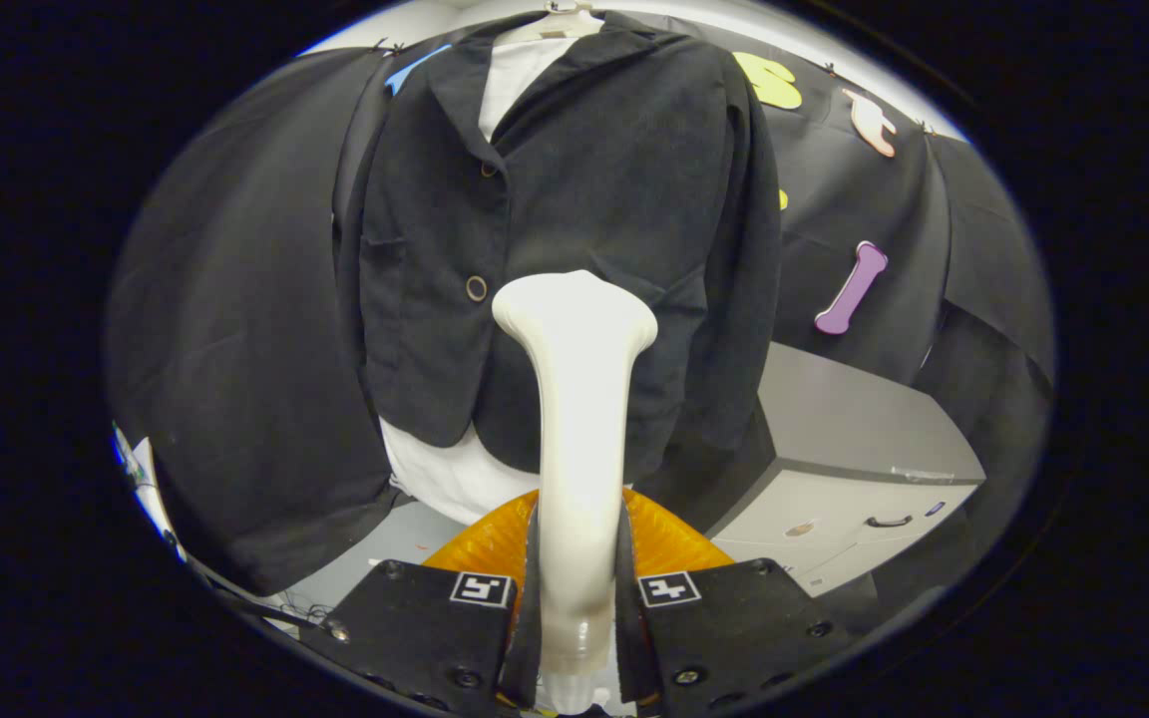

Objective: Iron the clothes twice with a garment steamer, once on the left side and once on the right side.

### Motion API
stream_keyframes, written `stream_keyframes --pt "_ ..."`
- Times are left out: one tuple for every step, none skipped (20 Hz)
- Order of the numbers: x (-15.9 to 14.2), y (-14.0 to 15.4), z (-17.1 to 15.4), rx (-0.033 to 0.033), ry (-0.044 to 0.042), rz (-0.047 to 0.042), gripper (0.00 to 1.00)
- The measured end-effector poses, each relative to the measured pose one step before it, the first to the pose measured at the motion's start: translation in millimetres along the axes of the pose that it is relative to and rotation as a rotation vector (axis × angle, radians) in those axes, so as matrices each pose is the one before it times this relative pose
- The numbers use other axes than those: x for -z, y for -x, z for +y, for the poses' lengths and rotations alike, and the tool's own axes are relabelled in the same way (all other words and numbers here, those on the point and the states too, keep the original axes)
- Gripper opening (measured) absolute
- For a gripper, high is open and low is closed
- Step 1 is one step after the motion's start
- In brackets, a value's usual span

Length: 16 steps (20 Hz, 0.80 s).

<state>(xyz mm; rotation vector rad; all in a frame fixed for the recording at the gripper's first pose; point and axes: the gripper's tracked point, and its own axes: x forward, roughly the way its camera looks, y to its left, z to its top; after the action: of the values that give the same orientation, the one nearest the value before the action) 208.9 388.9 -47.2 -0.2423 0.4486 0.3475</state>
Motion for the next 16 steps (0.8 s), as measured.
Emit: stream_keyframes --pt "3.78 -0.96 0.56 -0.00206 -0.00012 0.00848 0.33" --pt "4.14 -1.75 0.05 -0.00029 0.00038 0.00904 0.33" --pt "1.81 -0.61 0.03 0.00036 -0.00076 0.00658 0.33" --pt "2.33 0.13 0.51 -0.00155 -0.00731 0.00532 0.33" --pt "1.57 2.36 0.27 -0.00075 -0.00562 0.0019 0.33" --pt "-3.4 4.97 0.74 -0.00073 -0.00853 -0.00957 0.33" --pt "-5.91 6.44 0.06 -0.00287 -0.00306 -0.01616 0.33" --pt "-9.13 5.34 0.23 -0.00446 0.00158 -0.01824 0.33" --pt "-10.47 5.71 1.25 -0.00059 -0.0015 -0.02192 0.33" --pt "-13.52 6.69 2.46 -0.00102 0.00215 -0.02595 0.33" --pt "-12.46 6.56 3.12 -0.00434 0.00071 -0.02407 0.33" --pt "-17.41 7.11 6.64 -0.0131 0.00127 -0.03005 0.33" --pt "-14.98 4.32 7.94 -0.01226 0.00412 -0.02307 0.33" --pt "-15.4 6.0 5.78 -0.01048 0.00384 -0.02565 0.33" --pt "-15.6 3.65 7.85 -0.00937 0.00453 -0.02643 0.33" --pt "-17.86 3.66 9.32 -0.00996 0.00243 -0.03037 0.33"
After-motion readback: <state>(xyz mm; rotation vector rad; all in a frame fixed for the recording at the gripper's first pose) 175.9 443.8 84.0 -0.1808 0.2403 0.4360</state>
